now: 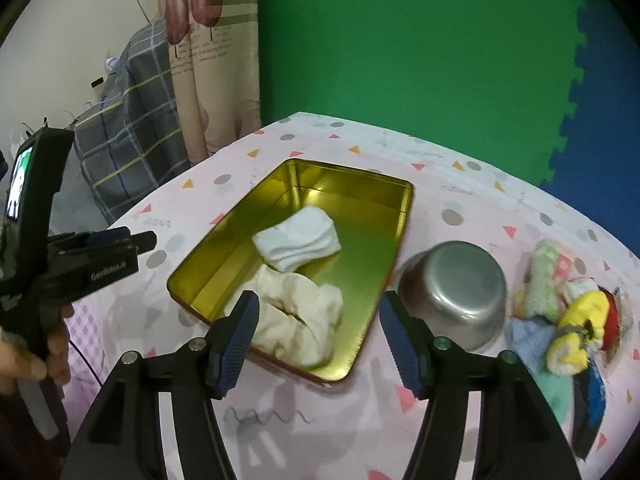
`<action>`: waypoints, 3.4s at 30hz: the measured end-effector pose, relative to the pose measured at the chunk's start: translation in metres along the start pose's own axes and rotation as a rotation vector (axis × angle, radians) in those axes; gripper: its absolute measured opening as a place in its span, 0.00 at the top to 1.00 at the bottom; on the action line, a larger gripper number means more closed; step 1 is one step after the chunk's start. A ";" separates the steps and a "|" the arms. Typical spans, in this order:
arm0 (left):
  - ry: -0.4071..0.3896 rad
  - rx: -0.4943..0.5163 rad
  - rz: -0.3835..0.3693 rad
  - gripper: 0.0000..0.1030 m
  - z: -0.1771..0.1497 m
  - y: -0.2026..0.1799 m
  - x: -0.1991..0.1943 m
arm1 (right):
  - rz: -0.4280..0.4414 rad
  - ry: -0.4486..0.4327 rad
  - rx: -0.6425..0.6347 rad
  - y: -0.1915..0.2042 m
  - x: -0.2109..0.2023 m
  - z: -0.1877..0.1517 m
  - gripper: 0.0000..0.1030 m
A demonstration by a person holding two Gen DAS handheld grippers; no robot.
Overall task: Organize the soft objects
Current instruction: 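Grasp the blue tube package with the right tool while the left tool grasps the yellow sock bundle, then carry the yellow sock bundle into the tin box and open the left tool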
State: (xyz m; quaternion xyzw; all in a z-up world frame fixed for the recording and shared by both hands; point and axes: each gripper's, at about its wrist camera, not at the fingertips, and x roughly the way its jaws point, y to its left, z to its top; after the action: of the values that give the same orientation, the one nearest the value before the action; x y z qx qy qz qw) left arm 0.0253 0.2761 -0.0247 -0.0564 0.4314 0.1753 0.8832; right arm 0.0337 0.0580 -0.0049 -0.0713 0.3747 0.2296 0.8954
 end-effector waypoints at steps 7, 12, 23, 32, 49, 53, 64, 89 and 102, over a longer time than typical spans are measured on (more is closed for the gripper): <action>-0.008 0.015 0.000 0.64 -0.002 -0.003 -0.002 | -0.072 -0.009 0.055 -0.040 -0.023 -0.020 0.42; -0.010 0.024 0.001 0.64 -0.003 -0.006 -0.001 | -0.159 0.007 0.094 -0.085 -0.038 -0.041 0.42; -0.034 0.071 -0.009 0.64 -0.003 -0.021 -0.010 | -0.365 0.028 0.231 -0.193 -0.067 -0.081 0.42; -0.041 0.147 -0.060 0.64 -0.005 -0.052 -0.025 | -0.393 0.104 0.253 -0.239 -0.047 -0.109 0.43; -0.013 0.396 -0.299 0.64 -0.019 -0.195 -0.056 | -0.302 0.100 0.239 -0.249 -0.016 -0.109 0.73; -0.003 0.449 -0.364 0.64 -0.024 -0.230 -0.062 | -0.301 0.099 0.256 -0.250 -0.026 -0.118 0.75; 0.019 0.580 -0.538 0.52 -0.037 -0.313 -0.079 | -0.304 0.082 0.323 -0.262 -0.054 -0.149 0.75; 0.136 0.572 -0.559 0.46 -0.039 -0.381 -0.020 | -0.288 0.077 0.327 -0.264 -0.054 -0.150 0.72; 0.105 0.548 -0.610 0.72 -0.033 -0.365 -0.041 | -0.288 0.077 0.327 -0.264 -0.054 -0.150 0.72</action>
State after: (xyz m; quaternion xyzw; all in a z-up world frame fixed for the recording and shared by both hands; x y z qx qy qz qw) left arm 0.1089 -0.0834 -0.0321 0.0468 0.4699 -0.2189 0.8539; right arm 0.0281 -0.2397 -0.0850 0.0134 0.4268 0.0325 0.9037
